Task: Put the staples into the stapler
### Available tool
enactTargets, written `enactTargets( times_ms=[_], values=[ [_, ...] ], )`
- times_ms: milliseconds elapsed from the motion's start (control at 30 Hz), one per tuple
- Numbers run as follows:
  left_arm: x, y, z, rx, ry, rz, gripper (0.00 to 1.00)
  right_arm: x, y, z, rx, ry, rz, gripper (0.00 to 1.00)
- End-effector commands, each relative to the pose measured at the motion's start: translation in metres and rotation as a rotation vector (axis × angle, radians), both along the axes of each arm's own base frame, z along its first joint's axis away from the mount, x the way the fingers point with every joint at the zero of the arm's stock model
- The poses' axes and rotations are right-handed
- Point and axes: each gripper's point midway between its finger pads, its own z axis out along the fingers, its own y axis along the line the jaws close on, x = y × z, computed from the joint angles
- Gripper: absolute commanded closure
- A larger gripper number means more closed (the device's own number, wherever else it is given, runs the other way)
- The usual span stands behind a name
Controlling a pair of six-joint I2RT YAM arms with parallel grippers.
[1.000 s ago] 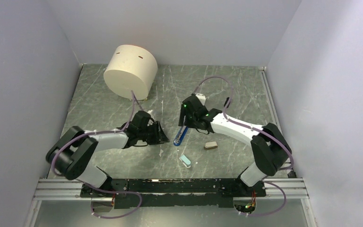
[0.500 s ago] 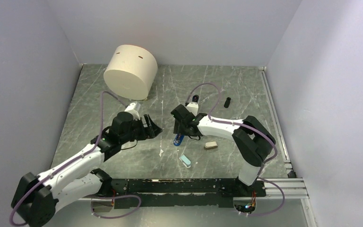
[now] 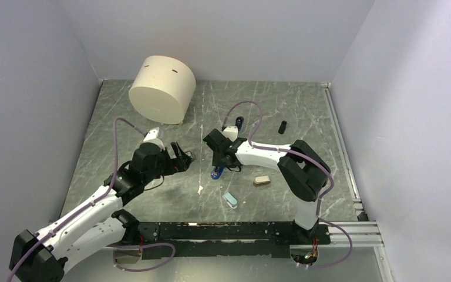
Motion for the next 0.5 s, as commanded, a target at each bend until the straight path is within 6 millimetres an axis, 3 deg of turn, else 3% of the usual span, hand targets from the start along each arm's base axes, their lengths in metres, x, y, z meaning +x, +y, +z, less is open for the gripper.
enactTargets(
  times_ms=[0,200,467],
  values=[
    [0.001,0.008,0.0,0.015,-0.01,0.032,0.03,0.004,-0.001,-0.006,-0.05,-0.008,-0.004,0.54],
    [0.0,0.007,-0.006,0.031,0.002,0.019,0.03,0.018,0.002,-0.007,-0.097,-0.052,0.041,0.55],
    [-0.002,0.004,-0.009,0.05,0.008,-0.016,0.03,0.053,0.015,-0.005,-0.081,-0.085,0.197,0.57]
  ],
)
